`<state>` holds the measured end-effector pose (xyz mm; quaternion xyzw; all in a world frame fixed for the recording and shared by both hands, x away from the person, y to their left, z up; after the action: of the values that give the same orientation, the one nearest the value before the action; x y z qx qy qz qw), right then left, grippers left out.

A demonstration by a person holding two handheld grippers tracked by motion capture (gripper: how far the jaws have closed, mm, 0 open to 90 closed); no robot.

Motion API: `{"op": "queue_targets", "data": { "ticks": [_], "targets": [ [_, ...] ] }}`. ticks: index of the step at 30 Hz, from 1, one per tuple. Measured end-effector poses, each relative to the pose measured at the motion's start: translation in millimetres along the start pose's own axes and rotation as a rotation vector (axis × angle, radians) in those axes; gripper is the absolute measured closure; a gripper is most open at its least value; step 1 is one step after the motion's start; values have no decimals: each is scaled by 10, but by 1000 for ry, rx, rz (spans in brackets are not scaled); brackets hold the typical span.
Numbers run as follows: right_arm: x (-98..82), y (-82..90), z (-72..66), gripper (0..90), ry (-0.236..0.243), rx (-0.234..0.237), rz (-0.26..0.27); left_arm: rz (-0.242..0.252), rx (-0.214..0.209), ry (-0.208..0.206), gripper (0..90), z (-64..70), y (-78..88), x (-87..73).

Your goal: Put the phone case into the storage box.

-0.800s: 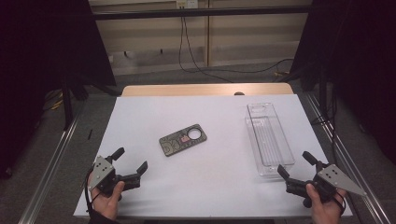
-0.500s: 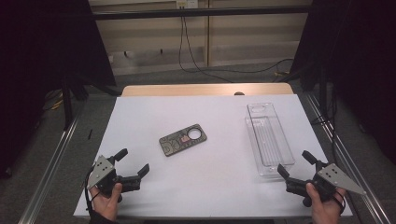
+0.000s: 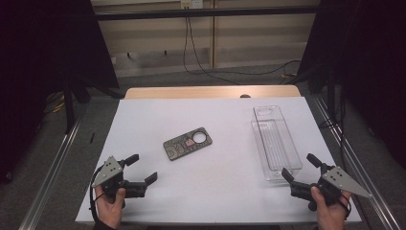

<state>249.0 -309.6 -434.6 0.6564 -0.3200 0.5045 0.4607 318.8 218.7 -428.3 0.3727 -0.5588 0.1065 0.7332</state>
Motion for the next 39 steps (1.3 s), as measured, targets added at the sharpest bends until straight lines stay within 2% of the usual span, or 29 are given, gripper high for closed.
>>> {"op": "queue_targets", "data": {
  "ticks": [6,11,15,17,24,26,29,34,39],
  "targets": [
    [-15,9,-2,0,3,0,-7,-8,-16,-20,32,-11,-99,48],
    [-19,14,-2,0,3,-4,-9,-22,-1,-6,30,-22,-190,91],
    [-19,21,-3,0,9,-10,-10,-27,-21,-24,35,-25,-239,160],
    [-20,22,-4,0,8,-10,-10,-41,-29,-13,35,-32,-282,194],
    [-19,39,-8,0,7,-12,-7,-60,-48,-43,36,-45,-402,250],
    [-13,45,-13,0,3,-12,-2,-66,-29,-52,36,-48,-427,254],
    [-10,39,-22,0,9,-8,-2,-68,-25,-65,36,-55,-465,278],
    [-6,28,-28,0,15,-1,-1,-56,-30,-84,35,-43,-524,345],
    [-6,32,-25,0,16,5,0,-76,-33,-106,29,-49,-610,370]
  ]
}}
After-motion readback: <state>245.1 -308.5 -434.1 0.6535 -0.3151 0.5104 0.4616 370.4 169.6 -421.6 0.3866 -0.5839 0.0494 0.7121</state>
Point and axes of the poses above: each handheld gripper's, and its own axes: y roughly backward along the jaws, x roughly out of its top, z roughly to its right, the point moved 2 cm from there along -y, roughly forward along the jaws, and after that the axes turned 8 degrees about -z, right-handed, at the moved point
